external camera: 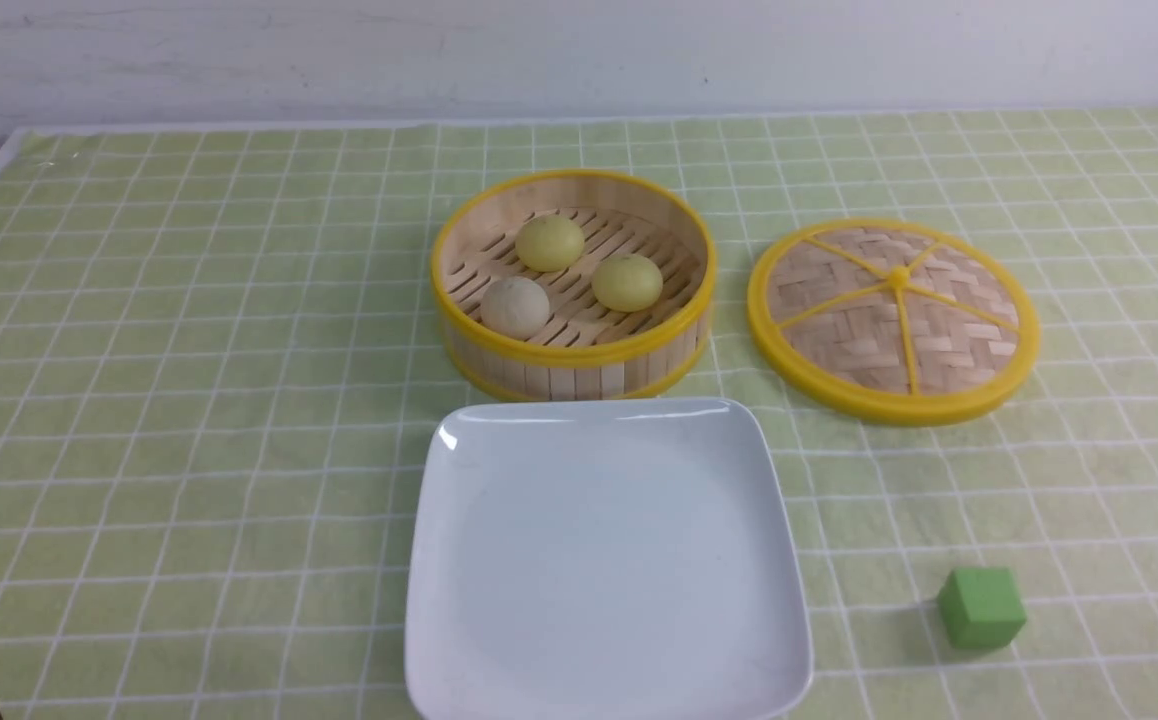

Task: Put the steamed buns into the plate on the green tablecloth.
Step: 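Reach toward a bun in the bamboo steamer with the right gripper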

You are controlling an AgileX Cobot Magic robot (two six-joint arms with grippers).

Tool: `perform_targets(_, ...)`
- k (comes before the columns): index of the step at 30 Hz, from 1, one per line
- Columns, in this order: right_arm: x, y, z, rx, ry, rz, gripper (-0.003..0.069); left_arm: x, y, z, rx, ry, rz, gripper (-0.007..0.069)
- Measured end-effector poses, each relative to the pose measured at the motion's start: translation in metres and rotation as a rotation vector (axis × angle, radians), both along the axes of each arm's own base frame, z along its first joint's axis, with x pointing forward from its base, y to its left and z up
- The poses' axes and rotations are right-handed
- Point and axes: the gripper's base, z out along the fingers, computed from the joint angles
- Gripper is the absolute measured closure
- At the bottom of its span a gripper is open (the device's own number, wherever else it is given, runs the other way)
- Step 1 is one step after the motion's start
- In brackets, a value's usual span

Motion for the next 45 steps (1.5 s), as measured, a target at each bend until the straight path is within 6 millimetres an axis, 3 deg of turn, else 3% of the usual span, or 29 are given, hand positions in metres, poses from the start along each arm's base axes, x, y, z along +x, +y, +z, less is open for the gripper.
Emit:
perform_targets(3, 0.000, 0.003, 0.000, 0.156, -0.008, -0.017, 0.0419, 0.000, -0.003, 0.000, -0.176, -0.010, 0.019, 0.0384)
perform_targets(8, 0.000, 0.012, 0.002, 0.678, 0.014, -0.073, 0.0419, 0.000, -0.019, 0.001, -0.997, 0.001, 0.099, 0.0384)
perform_targets(9, 0.000, 0.013, 0.002, 0.703, 0.016, -0.075, 0.0419, 0.000, -0.019, 0.002, -1.030, 0.002, 0.102, 0.0384)
perform_targets(10, 0.000, 0.015, 0.003, 0.790, 0.025, -0.083, 0.0419, 0.000, -0.023, 0.002, -1.231, 0.021, 0.126, 0.0384)
perform_targets(12, 0.000, 0.016, 0.004, 0.859, 0.027, -0.087, 0.0419, 0.000, -0.026, 0.005, -1.448, 0.031, 0.152, 0.0384)
perform_targets(14, 0.001, 0.016, 0.005, 0.884, 0.019, -0.088, 0.0419, 0.001, -0.026, 0.007, -1.500, 0.021, 0.158, 0.0384)
perform_targets(16, 0.001, 0.016, 0.007, 0.919, -0.003, -0.087, 0.0419, 0.001, -0.024, 0.009, -1.510, -0.022, 0.156, 0.0384)
perform_targets(20, 0.000, 0.014, 0.037, 0.924, -0.133, -0.048, 0.0440, 0.002, -0.020, 0.016, -1.397, -0.100, 0.115, 0.0419)
perform_targets(22, -0.006, 0.012, 0.079, 0.777, -0.253, 0.007, 0.0515, -0.001, -0.022, 0.039, -1.230, -0.139, 0.019, 0.0494)
perform_targets(23, -0.007, 0.012, 0.092, 0.704, -0.260, 0.018, 0.0548, -0.004, -0.024, 0.053, -1.160, -0.158, -0.026, 0.0533)
perform_targets(25, -0.003, 0.011, 0.116, 0.510, -0.202, 0.024, 0.0633, -0.006, -0.027, 0.079, -1.013, -0.127, -0.087, 0.0601)
perform_targets(27, 0.010, 0.010, 0.128, 0.371, -0.036, -0.001, 0.0669, 0.002, -0.031, 0.088, -0.913, 0.012, -0.089, 0.0622)
perform_targets(28, 0.014, 0.010, 0.127, 0.353, -0.001, -0.009, 0.0669, 0.003, -0.032, 0.087, -0.899, 0.047, -0.091, 0.0622)
perform_targets(29, 0.030, 0.009, 0.124, 0.304, 0.199, -0.042, 0.0670, 0.016, -0.034, 0.086, -0.834, 0.242, -0.070, 0.0622)
perform_targets(30, 0.032, 0.009, 0.125, 0.301, 0.217, -0.045, 0.0669, 0.019, -0.034, 0.086, -0.830, 0.254, -0.064, 0.0622)
perform_targets(32, 0.061, 0.012, 0.113, 0.293, 0.494, -0.064, 0.0666, 0.043, -0.037, 0.073, -0.723, 0.603, -0.039, 0.0622)
perform_targets(35, 0.093, 0.029, 0.098, 0.291, 0.686, 0.087, 0.0664, 0.069, -0.037, 0.063, -0.625, 0.824, -0.067, 0.0622)
perform_targets(37, 0.104, 0.040, 0.092, 0.293, 0.735, 0.193, 0.0664, 0.079, -0.037, 0.063, -0.597, 0.855, -0.089, 0.0622)
perform_targets(38, 0.117, 0.058, 0.087, 0.291, 0.773, 0.356, 0.0662, 0.092, -0.037, 0.062, -0.568, 0.891, -0.118, 0.0622)
perform_targets(40, 0.133, 0.079, 0.083, 0.284, 0.797, 0.499, 0.0661, 0.102, -0.038, 0.063, -0.542, 0.899, -0.152, 0.0622)
perform_targets(43, 0.153, 0.098, 0.085, 0.276, 0.792, 0.576, 0.0661, 0.108, -0.038, 0.066, -0.527, 0.885, -0.170, 0.0620)
perform_targets(45, 0.180, 0.114, 0.085, 0.247, 0.775, 0.594, 0.0659, 0.111, -0.037, 0.068, -0.521, 0.865, -0.177, 0.0613)
